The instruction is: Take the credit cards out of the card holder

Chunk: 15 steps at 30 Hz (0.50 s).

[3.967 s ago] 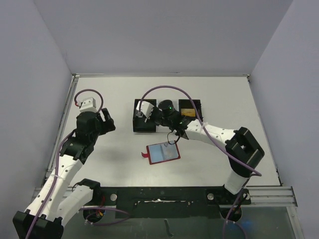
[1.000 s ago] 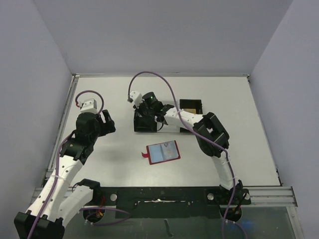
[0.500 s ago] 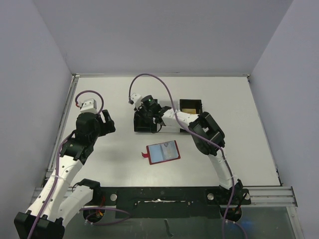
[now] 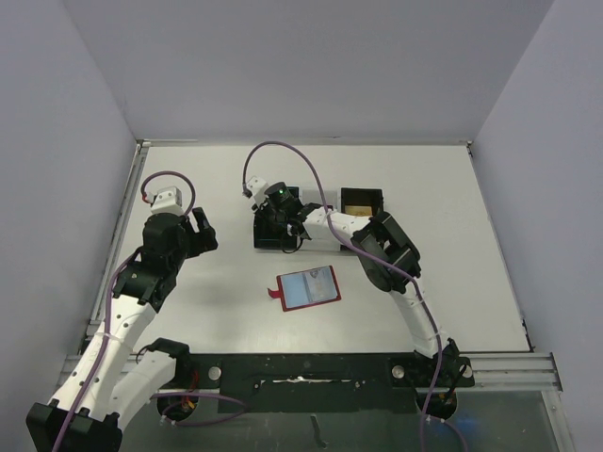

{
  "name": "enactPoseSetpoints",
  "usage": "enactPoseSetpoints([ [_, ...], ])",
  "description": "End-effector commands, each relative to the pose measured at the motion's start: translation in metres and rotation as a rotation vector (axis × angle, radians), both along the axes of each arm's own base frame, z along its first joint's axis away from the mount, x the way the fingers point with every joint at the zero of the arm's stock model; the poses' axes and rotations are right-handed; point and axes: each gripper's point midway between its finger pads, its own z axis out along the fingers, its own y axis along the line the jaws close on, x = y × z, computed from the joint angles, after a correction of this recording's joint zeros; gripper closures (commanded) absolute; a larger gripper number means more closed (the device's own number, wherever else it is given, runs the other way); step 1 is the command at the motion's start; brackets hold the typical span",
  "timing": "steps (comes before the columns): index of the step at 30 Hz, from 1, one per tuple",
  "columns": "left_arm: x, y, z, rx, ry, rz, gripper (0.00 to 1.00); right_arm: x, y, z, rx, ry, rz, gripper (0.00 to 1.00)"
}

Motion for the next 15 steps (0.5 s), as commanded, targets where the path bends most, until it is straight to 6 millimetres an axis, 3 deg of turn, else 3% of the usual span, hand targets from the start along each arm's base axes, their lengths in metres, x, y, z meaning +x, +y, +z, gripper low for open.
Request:
enactPoseSetpoints([
  [1,0.007,0.002,0.019,-0.007,-0.071,0.011,0.25,0.006,0.005,0.017,0.047,-0.027,-0.010,0.77],
  [5,0.007,0.003,0.019,-0.008,-0.069,0.013,0.25,0.005,0.013,0.041,0.102,-0.041,0.014,0.72],
  [8,0.008,0.002,0.019,-0.010,-0.069,0.009,0.25,0.003,0.019,0.070,0.156,-0.072,0.034,0.70],
  [15,0.008,0.002,0.019,-0.012,-0.068,0.005,0.24,-0.006,0.017,0.117,0.238,-0.121,0.055,0.66],
])
